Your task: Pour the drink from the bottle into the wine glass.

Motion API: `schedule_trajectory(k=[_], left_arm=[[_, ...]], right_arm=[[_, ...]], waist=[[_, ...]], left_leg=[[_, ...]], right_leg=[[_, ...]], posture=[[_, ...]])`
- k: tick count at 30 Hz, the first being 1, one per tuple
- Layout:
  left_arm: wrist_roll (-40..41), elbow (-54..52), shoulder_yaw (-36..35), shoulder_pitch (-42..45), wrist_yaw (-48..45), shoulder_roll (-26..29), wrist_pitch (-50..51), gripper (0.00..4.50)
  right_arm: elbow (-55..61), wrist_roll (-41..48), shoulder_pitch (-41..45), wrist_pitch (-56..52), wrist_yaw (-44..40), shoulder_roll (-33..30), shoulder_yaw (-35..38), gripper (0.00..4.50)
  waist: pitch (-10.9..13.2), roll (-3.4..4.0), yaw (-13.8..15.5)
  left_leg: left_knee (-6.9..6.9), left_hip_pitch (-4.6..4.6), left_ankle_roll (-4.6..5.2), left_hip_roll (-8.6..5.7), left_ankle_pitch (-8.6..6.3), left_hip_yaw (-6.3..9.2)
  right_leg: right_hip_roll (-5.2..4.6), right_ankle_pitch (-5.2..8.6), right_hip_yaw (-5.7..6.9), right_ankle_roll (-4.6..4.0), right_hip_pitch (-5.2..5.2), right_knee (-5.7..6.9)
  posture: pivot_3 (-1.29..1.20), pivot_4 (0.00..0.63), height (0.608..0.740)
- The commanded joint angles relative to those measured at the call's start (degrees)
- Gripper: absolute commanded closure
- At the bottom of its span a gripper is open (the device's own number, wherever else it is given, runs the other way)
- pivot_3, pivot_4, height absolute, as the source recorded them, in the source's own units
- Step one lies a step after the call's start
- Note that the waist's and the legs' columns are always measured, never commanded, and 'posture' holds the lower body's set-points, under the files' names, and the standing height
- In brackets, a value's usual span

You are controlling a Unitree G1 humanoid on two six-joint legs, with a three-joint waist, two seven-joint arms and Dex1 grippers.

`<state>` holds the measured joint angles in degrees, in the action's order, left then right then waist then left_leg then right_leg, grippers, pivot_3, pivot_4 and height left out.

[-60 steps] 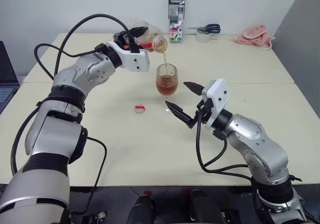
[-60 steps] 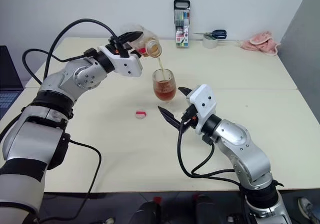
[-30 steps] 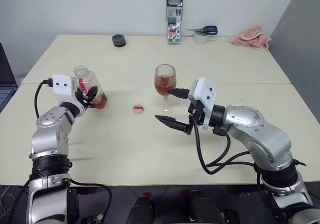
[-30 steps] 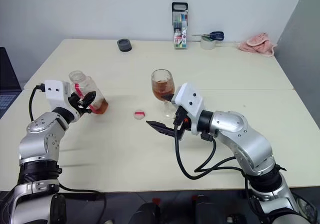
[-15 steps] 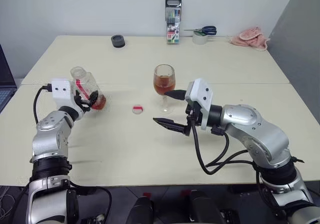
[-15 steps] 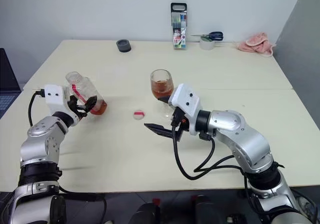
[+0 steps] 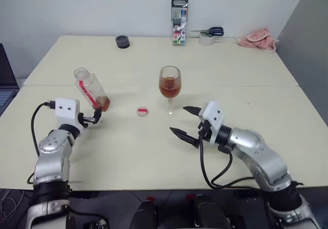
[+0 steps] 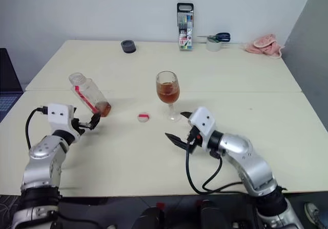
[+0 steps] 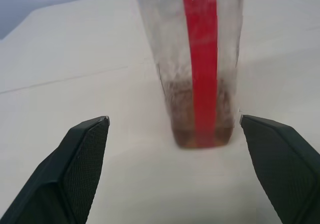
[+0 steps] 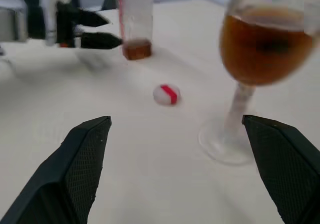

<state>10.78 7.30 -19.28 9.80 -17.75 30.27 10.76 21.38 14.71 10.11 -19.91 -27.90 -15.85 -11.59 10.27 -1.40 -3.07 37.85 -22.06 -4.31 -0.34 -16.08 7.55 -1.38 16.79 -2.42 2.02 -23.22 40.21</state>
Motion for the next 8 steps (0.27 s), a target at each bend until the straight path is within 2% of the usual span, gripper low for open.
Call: schedule_trajectory(k=[1, 4, 8], left_arm=[[0.32, -8.21, -3.38, -4.29, 3.31, -2.14, -2.82, 0.04], [0.53, -12.39, -3.55, -8.13, 4.54, -4.63, -3.24, 0.04], [1.02, -15.24, -3.33, -11.03, 3.53, -6.26, -5.79, 0.04]], right_arm=[[-3.76, -2.66, -5.36, 11.05, 5.97, 4.24, 3.72, 0.0], [-7.05, -3.96, -9.44, 15.81, 8.86, 7.54, 4.69, 0.0], [-8.6, -4.84, -10.26, 18.4, 9.98, 9.61, 4.71, 0.0]], waist=[[-0.02, -0.01, 0.04], [-0.03, -0.01, 0.36], [-0.02, 0.0, 0.36]], left_leg=[[-0.01, 0.01, 0.0, -0.01, 0.0, 0.0], [-0.01, 0.09, 0.0, -0.02, 0.0, -0.02], [-0.01, 0.12, 0.0, 0.0, 0.0, -0.07]], right_leg=[[0.02, 0.0, 0.01, 0.0, 0.0, 0.0], [0.06, 0.0, 0.02, 0.0, 0.07, -0.01], [0.15, 0.0, -0.02, 0.0, 0.08, -0.01]], posture=[[0.0, 0.15, 0.74], [0.0, 0.15, 0.74], [0.0, 0.15, 0.74]])
